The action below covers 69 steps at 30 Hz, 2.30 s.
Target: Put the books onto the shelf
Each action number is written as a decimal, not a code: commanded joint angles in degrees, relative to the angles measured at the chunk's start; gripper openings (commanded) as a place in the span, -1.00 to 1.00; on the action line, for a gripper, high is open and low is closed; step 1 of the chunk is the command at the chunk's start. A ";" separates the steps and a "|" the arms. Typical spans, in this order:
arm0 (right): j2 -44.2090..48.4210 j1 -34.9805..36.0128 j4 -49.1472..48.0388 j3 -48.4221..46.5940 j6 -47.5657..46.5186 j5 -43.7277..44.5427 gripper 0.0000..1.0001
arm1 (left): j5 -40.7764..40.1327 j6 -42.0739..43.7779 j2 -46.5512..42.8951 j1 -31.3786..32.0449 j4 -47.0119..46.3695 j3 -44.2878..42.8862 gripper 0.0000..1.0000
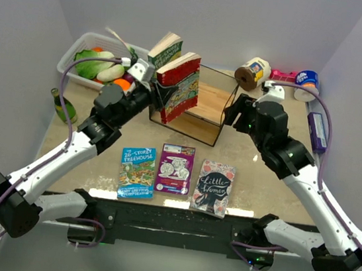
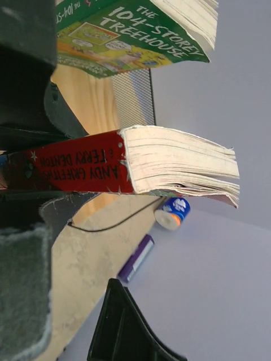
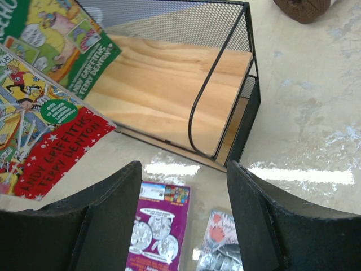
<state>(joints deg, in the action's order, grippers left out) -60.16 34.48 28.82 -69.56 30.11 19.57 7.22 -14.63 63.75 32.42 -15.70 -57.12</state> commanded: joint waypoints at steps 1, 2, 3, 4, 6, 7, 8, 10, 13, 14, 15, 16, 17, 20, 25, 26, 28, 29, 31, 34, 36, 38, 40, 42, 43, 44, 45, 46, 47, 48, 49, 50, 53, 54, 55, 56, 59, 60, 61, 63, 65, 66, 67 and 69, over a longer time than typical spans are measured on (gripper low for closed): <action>-1.97 -0.11 -9.02 1.97 2.32 7.93 0.29 | -14.69 8.91 1.46 1.94 -12.04 -2.29 -1.00; -2.59 -0.11 -9.74 2.06 2.41 8.20 0.29 | -15.48 9.36 1.90 1.85 -13.29 -1.77 -1.00; -4.51 -0.11 -10.36 1.80 2.32 8.46 0.29 | -16.88 9.79 2.34 1.94 -14.43 -1.68 -1.00; -5.48 -0.29 -10.97 1.54 2.41 8.55 0.29 | -17.41 10.58 3.48 1.94 -16.10 -1.68 -1.00; -8.55 -0.38 -11.24 0.48 2.50 8.20 0.29 | -18.12 11.82 4.80 1.85 -17.08 -2.29 -1.00; -9.61 -0.46 -11.85 0.39 2.50 8.20 0.29 | -18.12 12.86 6.03 1.94 -17.69 -2.55 -1.00; -10.32 -0.55 -12.29 0.39 2.50 7.85 0.28 | -18.12 13.40 6.74 1.94 -18.22 -2.90 -1.00; -11.99 -0.90 -14.04 1.00 2.67 7.32 0.27 | -18.12 14.28 8.14 1.94 -19.62 -2.99 -1.00; -14.10 -1.17 -15.02 1.27 2.85 6.71 0.26 | -19.00 16.02 9.99 1.94 -21.90 -2.56 -1.00; -14.80 -1.26 -15.11 1.18 2.76 6.53 0.25 | -19.18 16.30 10.34 1.77 -22.52 -2.21 -1.00; -15.24 -1.34 -15.11 1.09 2.68 6.70 0.25 | -19.35 16.56 10.78 1.85 -23.05 -2.03 -1.00; -15.68 -1.43 -15.19 1.01 2.50 6.62 0.24 | -19.44 17.00 11.48 1.85 -24.27 -1.77 -1.00; -16.56 -1.52 -15.20 0.92 2.41 6.79 0.23 | -19.53 17.27 11.75 1.85 -24.89 -1.33 -1.00; -17.44 -1.70 -15.72 1.00 2.15 6.53 0.15 | -19.61 18.59 12.98 1.85 -27.88 -0.27 -1.00; -18.67 -1.96 -16.95 1.80 1.62 6.18 -0.11 | -21.64 20.60 14.65 1.85 -32.80 1.49 -1.00; -19.02 -2.05 -17.13 1.88 1.45 5.83 -0.16 | -21.81 20.96 14.91 1.85 -33.51 2.01 -1.00; -19.73 -2.31 -17.65 2.15 1.36 5.57 -0.30 | -22.16 21.31 15.79 1.68 -34.04 2.19 -1.00; -19.91 -2.40 -17.83 2.32 1.44 5.22 -0.34 | -22.17 21.31 16.14 1.76 -34.13 2.37 -1.00; -20.08 -2.49 -18.18 2.67 1.36 4.95 -0.42 | -22.34 21.58 16.76 1.68 -35.00 2.63 -1.00; -20.52 -2.75 -18.71 3.20 1.09 4.69 -0.58 | -23.04 21.93 17.99 1.59 -35.54 2.89 -1.00; -20.78 -2.92 -18.80 3.29 1.09 4.25 -0.65 | -23.13 21.75 18.87 1.33 -35.71 2.89 -1.00; -21.14 -3.01 -18.89 3.47 1.09 4.07 -0.72 | -23.39 21.75 19.48 1.24 -35.89 2.89 -1.00; -21.40 -3.19 -19.24 3.64 1.01 3.54 -0.77 | -23.75 21.93 20.36 1.06 -35.98 2.81 -1.00; -21.49 -3.19 -19.59 3.99 0.74 3.28 -0.82 | -23.92 21.84 21.06 0.80 -36.15 2.89 -1.00; -21.49 -3.28 -19.85 4.08 0.48 2.84 -0.83 | -24.01 21.75 21.33 0.36 -36.15 2.81 -1.00; -21.49 -3.28 -19.94 4.26 0.39 2.84 -0.85 | -24.10 21.58 21.51 0.10 -36.15 2.63 -1.00; -21.40 -3.37 -20.20 4.52 0.22 2.67 -0.87 | -24.36 21.32 21.86 -0.08 -36.06 2.63 -1.00; -21.58 -3.28 -20.29 4.61 0.04 2.58 -0.90 | -24.36 21.14 22.03 -0.52 -36.06 2.54 -1.00; -21.58 -3.37 -20.38 4.61 -0.14 2.31 -0.92 | -24.45 20.96 22.21 -0.78 -35.98 2.37 -1.00; -21.58 -3.37 -20.47 4.78 -0.22 2.31 -0.94 | -24.45 20.61 22.65 -0.96 -35.80 2.28 -1.00; -21.66 -3.37 -20.56 4.78 -0.31 2.14 -0.97 | -24.45 20.52 22.91 -1.39 -35.80 2.19 -1.00; -21.66 -3.45 -20.64 4.96 -0.31 1.79 -0.98 | -24.45 20.43 23.09 -1.57 -35.89 2.10 -1.00; -21.93 -3.45 -20.82 4.96 -0.23 1.17 -1.00 | -24.45 19.64 23.79 -2.28 -35.89 1.84 -1.00; -21.93 -3.37 -20.82 5.13 -0.23 1.00 -1.00 | -24.36 19.56 24.23 -2.28 -36.06 1.75 -1.00; -22.02 -3.45 -20.91 5.22 -0.23 0.99 -1.00 | -24.45 19.47 24.49 -2.37 -36.24 1.40 -1.00; -21.93 -3.37 -20.91 5.31 -0.14 0.91 -1.00 | -24.36 19.55 24.84 -2.45 -36.33 1.23 -1.00; -22.10 -3.45 -21.08 5.57 -0.05 0.38 -1.00 | -24.54 19.47 25.99 -2.45 -36.24 0.00 -1.00; -22.10 -3.45 -21.08 5.66 -0.05 0.29 -1.00 | -24.45 19.55 26.60 -2.54 -36.15 -0.27 -1.00; -22.10 -3.45 -21.17 5.66 0.04 0.20 -1.00 | -24.54 19.56 26.87 -2.72 -36.15 -0.79 -1.00; -22.02 -3.37 -21.26 5.84 0.04 0.03 -1.00 | -24.97 19.03 27.39 -2.72 -35.89 -1.15 -1.00; -22.19 -3.37 -21.43 5.75 -0.05 -0.32 -1.00 | -25.42 18.50 27.57 -3.07 -35.45 -1.59 -0.99; -22.11 -3.45 -21.44 5.66 -0.05 -0.32 -1.00 | -25.77 17.89 27.83 -3.24 -34.93 -1.67 -0.95; -22.19 -3.45 -21.44 5.58 0.04 -0.50 -1.00 | -25.77 17.54 27.84 -3.51 -34.66 -1.76 -0.77; -22.37 -3.37 -21.52 5.40 -0.05 -0.59 -1.00 | -26.64 16.75 27.57 -3.77 -33.78 -1.68 -0.40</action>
<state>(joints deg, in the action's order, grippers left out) -81.03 30.79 8.19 -65.10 31.03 21.21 -15.79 3.64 90.98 30.11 -48.10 -56.82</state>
